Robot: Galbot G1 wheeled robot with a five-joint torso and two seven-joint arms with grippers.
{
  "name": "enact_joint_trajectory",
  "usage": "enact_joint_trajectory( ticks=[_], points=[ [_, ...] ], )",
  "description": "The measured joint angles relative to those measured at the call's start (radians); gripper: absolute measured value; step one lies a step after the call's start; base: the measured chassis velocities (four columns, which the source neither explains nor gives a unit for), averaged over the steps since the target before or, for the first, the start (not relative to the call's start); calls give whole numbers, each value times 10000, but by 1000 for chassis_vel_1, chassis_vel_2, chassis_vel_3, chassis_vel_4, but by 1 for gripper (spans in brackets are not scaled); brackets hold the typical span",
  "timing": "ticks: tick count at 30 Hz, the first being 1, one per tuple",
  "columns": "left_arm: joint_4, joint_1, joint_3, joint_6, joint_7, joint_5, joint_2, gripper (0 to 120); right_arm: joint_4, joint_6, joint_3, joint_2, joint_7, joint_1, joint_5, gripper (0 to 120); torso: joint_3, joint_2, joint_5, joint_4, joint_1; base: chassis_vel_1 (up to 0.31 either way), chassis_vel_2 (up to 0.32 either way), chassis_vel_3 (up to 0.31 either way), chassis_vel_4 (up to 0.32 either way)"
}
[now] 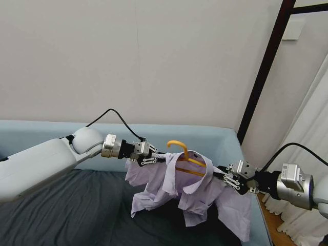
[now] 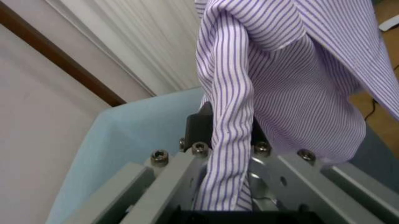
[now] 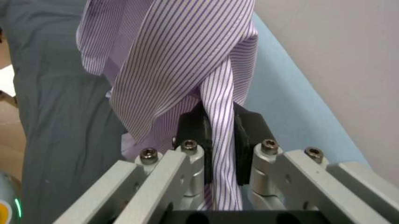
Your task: Pick up the clothes from the sofa and hang them on the clothes hanger.
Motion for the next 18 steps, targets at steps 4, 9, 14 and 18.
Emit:
enact_joint_trajectory(
  ticks=[4,9,14,18],
  points=[
    [-62,202,-106,-23,-371,-23,72,5,-80,21,-47,124,147,-29,41,8,0,0,0,0,0,0,0,0,0],
    [-66,401,-321,-164,-1577,104,102,25,-226,18,-70,246,481,-31,86,8,0,0,-2,-1,0,0,0,0,0],
    [16,367,-565,-245,-2197,141,99,36,-510,-93,9,545,804,62,302,8,0,0,3,-2,0,0,0,0,0],
    [-9,288,-879,-266,-2910,145,207,56,-966,-178,163,676,972,247,752,8,0,0,2,-2,1,0,0,0,0]
  ],
)
